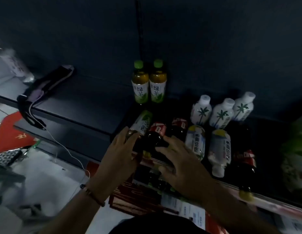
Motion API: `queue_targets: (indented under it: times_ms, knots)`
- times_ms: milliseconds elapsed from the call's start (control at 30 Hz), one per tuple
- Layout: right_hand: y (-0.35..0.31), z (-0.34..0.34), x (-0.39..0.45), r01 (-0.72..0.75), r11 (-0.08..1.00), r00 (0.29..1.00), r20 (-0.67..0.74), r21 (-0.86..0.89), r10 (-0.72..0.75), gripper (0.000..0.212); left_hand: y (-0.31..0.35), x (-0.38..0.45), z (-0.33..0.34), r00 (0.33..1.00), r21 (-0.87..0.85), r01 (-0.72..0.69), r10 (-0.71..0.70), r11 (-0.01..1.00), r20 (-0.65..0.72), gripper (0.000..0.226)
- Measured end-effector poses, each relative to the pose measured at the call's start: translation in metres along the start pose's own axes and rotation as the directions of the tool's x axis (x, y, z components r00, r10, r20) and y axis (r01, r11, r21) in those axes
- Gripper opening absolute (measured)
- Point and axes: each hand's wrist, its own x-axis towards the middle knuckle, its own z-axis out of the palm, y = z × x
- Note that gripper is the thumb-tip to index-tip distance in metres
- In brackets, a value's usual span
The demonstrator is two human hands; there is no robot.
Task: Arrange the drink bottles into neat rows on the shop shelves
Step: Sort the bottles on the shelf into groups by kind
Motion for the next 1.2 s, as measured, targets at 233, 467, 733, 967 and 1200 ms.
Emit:
queue_targets:
  times_ms: [233,467,733,967,1200]
  knots:
    - [0.006,0.061,0.06,0.068,0.885,0.988,-0.09,-0.461,-0.122,0.037,-0.03,0.017,0.017,0.994,-0.002,-0.088,0.088,0.996,0.064,0.092]
    - [-0.001,0.068,0.071,-0.036,0.868,0.985,-0.164,-0.496,-0.053,0.041,-0.052,0.03,0.001,0.982,-0.188,-0.157,0.173,0.97,0.074,0.075]
    - [-0.067,0.012,0.077,-0.074,0.996,0.881,-0.465,0.042,0.085,0.04,-0.066,0.037,-0.051,0.991,-0.453,-0.135,0.118,0.882,-0.065,0.06]
    - [-0.086,-0.053,0.103,-0.164,0.89,0.782,-0.494,0.426,0.381,0.004,-0.053,0.058,-0.095,0.88,-0.338,-0.429,0.304,0.838,-0.365,0.04]
    - [-0.078,-0.055,0.14,-0.189,0.884,0.824,-0.421,0.428,0.38,0.028,-0.037,0.099,-0.09,0.941,-0.422,-0.331,0.26,0.844,-0.218,0.035]
